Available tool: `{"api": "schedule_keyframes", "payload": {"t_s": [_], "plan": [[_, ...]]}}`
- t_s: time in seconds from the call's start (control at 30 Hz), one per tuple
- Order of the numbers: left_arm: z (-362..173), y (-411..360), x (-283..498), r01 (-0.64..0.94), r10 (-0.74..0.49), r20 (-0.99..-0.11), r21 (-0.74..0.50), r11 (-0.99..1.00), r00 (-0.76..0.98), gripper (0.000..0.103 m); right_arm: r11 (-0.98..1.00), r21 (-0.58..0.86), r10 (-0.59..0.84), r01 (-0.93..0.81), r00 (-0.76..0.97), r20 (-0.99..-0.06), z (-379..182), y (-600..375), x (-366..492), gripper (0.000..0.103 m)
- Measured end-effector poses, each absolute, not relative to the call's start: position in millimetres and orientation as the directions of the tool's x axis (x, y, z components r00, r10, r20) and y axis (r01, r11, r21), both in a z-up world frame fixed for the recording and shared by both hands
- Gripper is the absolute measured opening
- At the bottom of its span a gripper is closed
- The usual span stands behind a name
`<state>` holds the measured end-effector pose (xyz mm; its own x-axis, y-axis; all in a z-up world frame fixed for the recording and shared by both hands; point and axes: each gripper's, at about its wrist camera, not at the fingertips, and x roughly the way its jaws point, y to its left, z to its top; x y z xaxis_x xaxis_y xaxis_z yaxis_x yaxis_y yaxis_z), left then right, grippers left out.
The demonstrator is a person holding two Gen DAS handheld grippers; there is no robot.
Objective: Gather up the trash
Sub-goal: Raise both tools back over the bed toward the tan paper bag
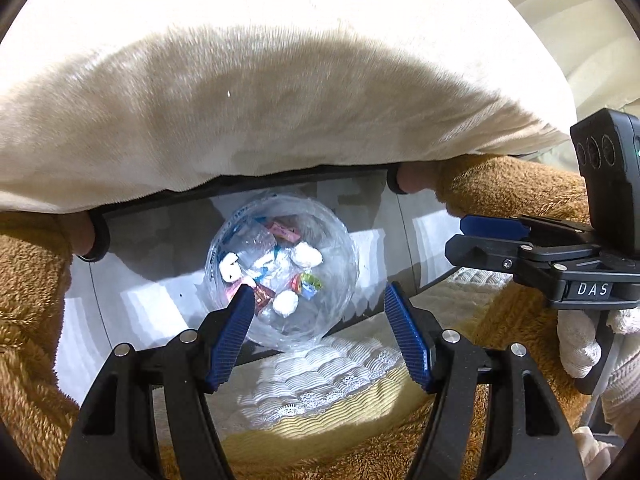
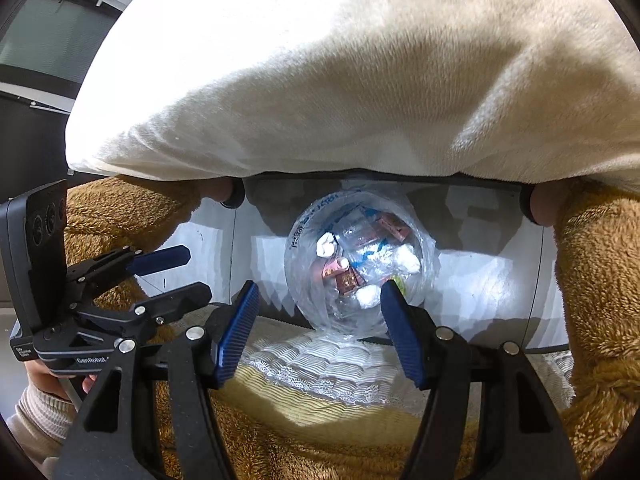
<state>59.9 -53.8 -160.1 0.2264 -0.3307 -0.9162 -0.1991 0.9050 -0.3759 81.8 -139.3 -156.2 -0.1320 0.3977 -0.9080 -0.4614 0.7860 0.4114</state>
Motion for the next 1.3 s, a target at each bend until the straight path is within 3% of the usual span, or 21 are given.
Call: {"api": "schedule_keyframes", "payload": {"t_s": [0.67,1.3], "plan": [[-64,-32,50,-0.18,-0.215,-0.851,-0.335,0.925,0.479,0.066,0.747,0.398,0.505,-0.532,0.066,-0.861,-66,-149,93,0.064],[-1,76,121,-0.273,-0.092,-0.782,-0.323,0.906,0.617,0.066,0.683,0.473,0.627,-0.556,0.115,-0.77,-6,-57,204,0.064]]}}
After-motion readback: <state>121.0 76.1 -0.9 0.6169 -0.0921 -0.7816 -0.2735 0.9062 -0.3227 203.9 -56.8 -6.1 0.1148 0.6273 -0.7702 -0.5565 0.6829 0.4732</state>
